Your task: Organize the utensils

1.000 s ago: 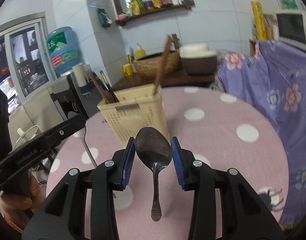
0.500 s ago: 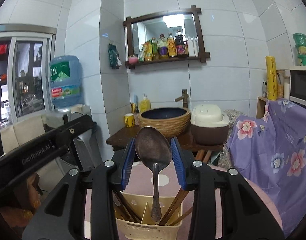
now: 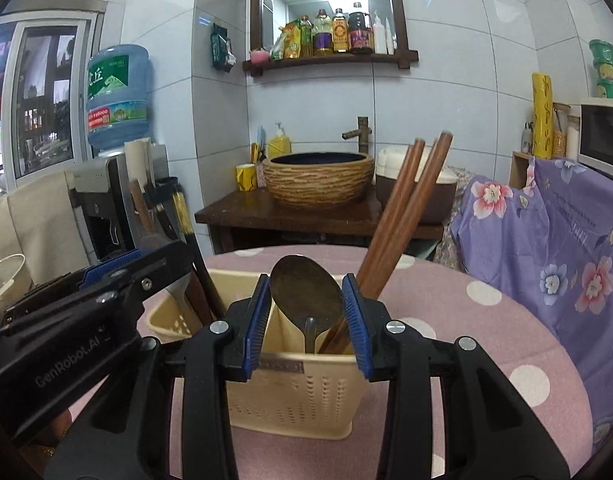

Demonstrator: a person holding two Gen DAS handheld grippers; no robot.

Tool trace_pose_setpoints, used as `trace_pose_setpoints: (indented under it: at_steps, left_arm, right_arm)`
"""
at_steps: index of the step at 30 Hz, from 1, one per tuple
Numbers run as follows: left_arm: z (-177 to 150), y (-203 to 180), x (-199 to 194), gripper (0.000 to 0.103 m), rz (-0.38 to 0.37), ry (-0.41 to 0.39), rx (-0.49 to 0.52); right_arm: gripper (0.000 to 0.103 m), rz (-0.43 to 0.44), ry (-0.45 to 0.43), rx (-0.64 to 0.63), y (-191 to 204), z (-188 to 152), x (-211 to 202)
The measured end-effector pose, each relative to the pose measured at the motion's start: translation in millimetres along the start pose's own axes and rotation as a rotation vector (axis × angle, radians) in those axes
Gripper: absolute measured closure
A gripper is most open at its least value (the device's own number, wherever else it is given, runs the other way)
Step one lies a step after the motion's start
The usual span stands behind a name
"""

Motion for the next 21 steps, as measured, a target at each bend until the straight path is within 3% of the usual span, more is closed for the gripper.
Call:
trace_pose_setpoints:
  at_steps: [5,10,13,15,21]
  left_arm:
    - [-4.0,4.1,0.9,0.068,0.003,0.018,-0.001]
    - [-1.0,4.7,-18.0,0.064,-0.005,0.002,-0.003]
    - [-2.0,5.3,-43.2,0.046,-0.006,-0.034,0.007]
    - [-6.3,6.9,-63.6,0.028,-0.001,-0.057,0.017]
    - [-41.0,18.7,-130.8,0.005,0.029,-0.081,0.047]
  right_arm:
    - [0.064,0.000,-0.007,-0.023,3.3,-9.7,-2.0]
    - [0.042,0.023,-0.050,-0.022,-0.6,-10.2,-24.3]
    - [0.029,0.039,-0.082,-0.033,-2.1,-13.3,-48.8]
    - [0.027,0.029,-0.079,-0.039,-3.7,-17.9,-64.5]
    - [0.009,0.014,-0.085,-0.060,-6.2,-57.2,-137.3]
Point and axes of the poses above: each gripper's, at about its wrist camera, not at the fingertips, and x roughly the way its jaws point, y to its left, z to its top, the point moved 1 cm from there along x, roughly the way its jaws point, and after that the axes turned 8 degrees about -x, right-handed, at the moved point
